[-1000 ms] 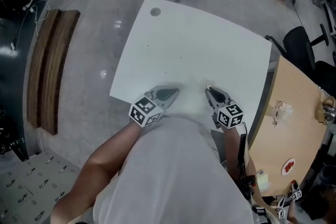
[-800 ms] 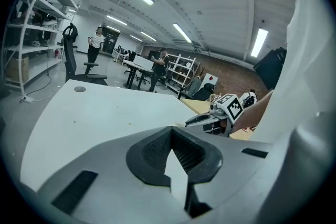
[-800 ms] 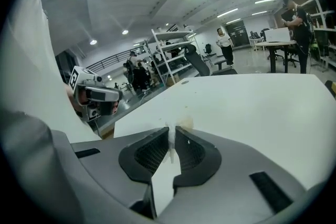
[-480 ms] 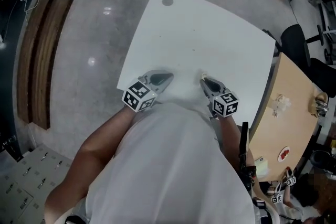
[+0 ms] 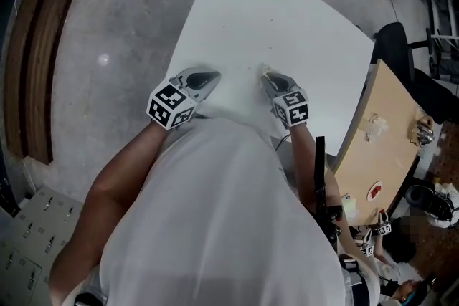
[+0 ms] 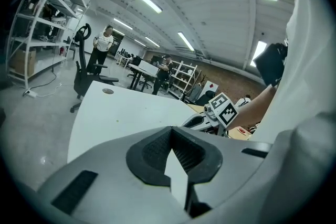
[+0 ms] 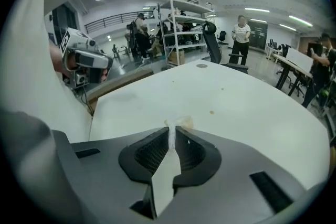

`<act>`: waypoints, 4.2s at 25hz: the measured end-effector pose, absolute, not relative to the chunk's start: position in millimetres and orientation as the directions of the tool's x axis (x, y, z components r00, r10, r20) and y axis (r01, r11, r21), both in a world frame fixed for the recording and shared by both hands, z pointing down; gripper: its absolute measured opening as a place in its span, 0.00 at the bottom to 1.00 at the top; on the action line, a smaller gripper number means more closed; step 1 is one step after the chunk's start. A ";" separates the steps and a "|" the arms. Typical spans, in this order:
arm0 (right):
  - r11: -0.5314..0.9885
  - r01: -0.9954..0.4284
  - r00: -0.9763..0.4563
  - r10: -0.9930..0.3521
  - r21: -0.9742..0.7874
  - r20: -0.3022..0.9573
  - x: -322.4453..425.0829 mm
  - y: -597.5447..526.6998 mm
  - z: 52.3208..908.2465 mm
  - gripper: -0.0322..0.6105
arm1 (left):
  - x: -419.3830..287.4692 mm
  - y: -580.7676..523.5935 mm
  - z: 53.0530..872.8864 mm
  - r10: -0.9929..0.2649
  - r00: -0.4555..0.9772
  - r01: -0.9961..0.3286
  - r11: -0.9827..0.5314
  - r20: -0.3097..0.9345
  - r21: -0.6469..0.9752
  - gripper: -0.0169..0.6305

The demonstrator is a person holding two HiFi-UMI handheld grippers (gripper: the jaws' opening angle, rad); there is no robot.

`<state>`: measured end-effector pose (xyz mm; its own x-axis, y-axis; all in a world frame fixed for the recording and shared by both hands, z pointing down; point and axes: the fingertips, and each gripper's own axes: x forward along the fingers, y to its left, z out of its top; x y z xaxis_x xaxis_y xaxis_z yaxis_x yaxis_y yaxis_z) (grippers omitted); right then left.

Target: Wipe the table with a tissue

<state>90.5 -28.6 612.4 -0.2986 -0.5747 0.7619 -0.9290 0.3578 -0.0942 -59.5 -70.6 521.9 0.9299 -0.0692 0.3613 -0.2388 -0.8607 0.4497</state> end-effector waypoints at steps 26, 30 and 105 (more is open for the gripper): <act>0.702 -0.660 -0.027 -0.379 0.268 0.925 48.7 -46.8 645.7 0.12 | -106.5 -77.2 524.8 -0.068 0.934 -0.234 -0.857 0.351 0.459 0.04; 0.755 -0.608 -0.050 -0.347 0.247 0.937 33.9 -43.2 647.0 0.12 | -108.9 -76.9 524.6 -0.061 0.936 -0.227 -0.857 0.346 0.462 0.04; 0.741 -0.644 -0.166 -0.380 0.192 0.910 67.4 -70.0 642.7 0.12 | -119.7 -87.8 517.5 -0.103 0.937 -0.258 -0.848 0.334 0.464 0.04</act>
